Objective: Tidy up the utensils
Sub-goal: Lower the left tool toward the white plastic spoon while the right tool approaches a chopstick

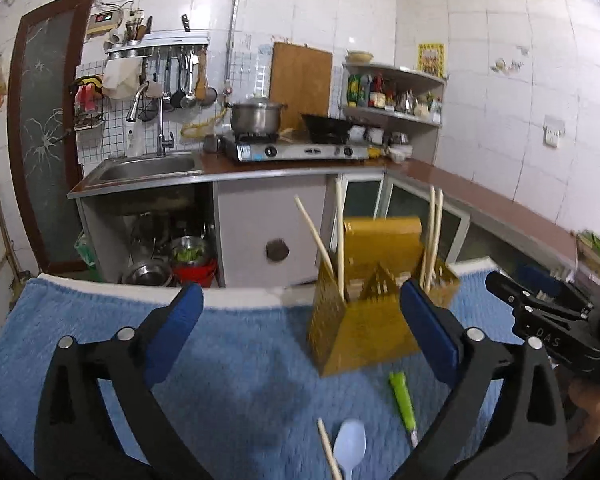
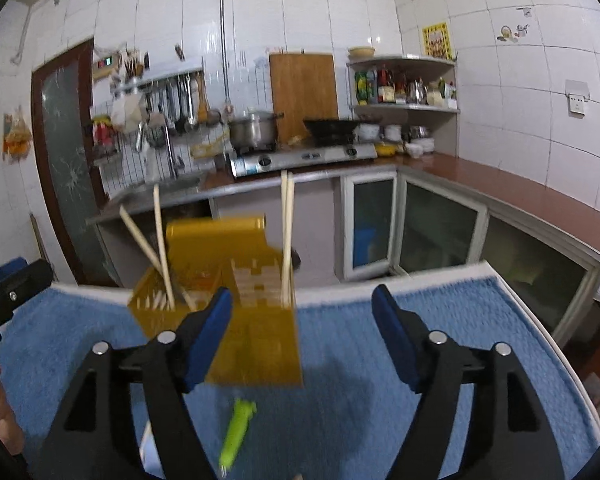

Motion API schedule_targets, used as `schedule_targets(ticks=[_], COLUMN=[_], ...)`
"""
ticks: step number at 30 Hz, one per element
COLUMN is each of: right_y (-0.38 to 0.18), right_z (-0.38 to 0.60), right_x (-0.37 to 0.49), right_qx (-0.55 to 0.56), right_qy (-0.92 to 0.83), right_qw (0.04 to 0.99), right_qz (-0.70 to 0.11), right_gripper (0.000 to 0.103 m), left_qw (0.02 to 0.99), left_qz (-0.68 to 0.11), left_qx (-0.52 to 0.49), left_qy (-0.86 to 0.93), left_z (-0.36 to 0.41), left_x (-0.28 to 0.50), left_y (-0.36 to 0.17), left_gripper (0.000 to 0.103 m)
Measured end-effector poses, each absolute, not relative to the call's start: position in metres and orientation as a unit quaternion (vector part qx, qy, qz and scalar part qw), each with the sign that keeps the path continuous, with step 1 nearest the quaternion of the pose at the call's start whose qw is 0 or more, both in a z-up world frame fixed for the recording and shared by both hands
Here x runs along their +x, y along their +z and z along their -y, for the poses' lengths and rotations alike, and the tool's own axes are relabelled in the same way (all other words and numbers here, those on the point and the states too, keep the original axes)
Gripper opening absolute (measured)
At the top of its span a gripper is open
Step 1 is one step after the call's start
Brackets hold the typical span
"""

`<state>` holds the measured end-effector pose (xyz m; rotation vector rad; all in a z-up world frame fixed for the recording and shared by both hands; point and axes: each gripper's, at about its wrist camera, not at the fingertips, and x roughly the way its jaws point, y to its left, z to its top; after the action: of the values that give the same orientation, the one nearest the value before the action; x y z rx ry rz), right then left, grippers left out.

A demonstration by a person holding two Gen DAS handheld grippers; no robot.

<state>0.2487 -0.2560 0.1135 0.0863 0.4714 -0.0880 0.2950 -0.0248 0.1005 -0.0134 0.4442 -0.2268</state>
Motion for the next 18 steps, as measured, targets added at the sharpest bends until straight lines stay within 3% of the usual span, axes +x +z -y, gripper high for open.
schedule_targets(ticks=[8,18], right_y=[0.067,0.022], right_z=[0.247,0.249], right_x=[0.212,0.212], right_qx=[0.04,0.042], right_qy=[-0.07,-0.1], right_qw=[0.945,0.924], right_qz=[-0.317,-0.367], right_gripper=[0.075,0.074], left_qw=[0.953,0.922], left_qz=[-0.282,-0.373], left_qx=[0.009,-0.013], left_qy=[-0.107,-0.104], left_z=[0.031,0.025], left_x=[0.268,0.279], left_y=[0.062,-0.002], left_gripper=[0.098,0.098])
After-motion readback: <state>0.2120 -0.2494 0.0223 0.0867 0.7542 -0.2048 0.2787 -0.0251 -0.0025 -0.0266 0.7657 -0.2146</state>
